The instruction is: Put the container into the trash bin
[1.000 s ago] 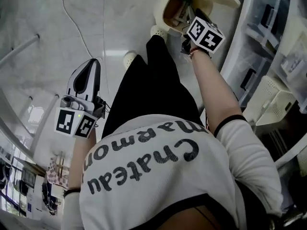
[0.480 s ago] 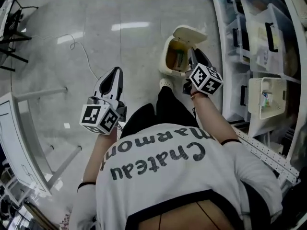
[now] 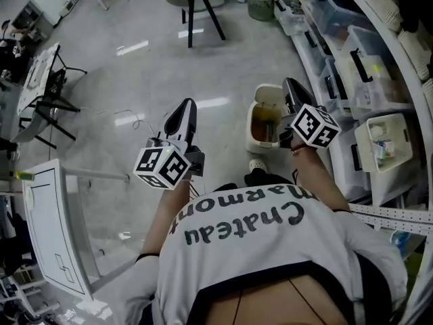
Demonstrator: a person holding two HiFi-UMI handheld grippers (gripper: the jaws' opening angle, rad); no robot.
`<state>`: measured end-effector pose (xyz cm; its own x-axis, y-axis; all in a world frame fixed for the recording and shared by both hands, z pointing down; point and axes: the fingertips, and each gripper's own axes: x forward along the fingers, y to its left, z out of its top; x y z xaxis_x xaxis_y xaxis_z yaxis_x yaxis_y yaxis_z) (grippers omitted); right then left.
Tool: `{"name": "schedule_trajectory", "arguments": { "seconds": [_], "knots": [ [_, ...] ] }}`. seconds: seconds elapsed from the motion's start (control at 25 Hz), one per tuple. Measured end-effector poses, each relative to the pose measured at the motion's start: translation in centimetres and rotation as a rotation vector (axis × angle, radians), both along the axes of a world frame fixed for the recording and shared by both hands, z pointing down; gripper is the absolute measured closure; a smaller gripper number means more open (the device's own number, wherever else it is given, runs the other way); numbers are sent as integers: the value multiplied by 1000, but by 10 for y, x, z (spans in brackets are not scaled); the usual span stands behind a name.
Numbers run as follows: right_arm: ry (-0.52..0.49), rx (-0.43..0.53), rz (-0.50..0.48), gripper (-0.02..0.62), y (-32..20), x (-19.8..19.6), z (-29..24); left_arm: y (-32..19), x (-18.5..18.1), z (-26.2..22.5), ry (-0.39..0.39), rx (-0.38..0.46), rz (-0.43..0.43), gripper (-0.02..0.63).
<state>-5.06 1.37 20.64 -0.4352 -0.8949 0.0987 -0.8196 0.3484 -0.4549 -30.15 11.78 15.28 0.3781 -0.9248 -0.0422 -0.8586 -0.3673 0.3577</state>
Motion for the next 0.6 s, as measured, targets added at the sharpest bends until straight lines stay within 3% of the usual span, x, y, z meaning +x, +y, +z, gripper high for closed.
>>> {"name": "schedule_trajectory", "arguments": {
  "seconds": [0.36, 0.6],
  "knots": [
    [-31, 345, -237, 548, 73, -48, -136, 49, -11, -95, -45, 225, -12, 583],
    [51, 387, -278, 548, 88, -65, -167, 65, 1, -112, -80, 259, -40, 583]
  ]
}}
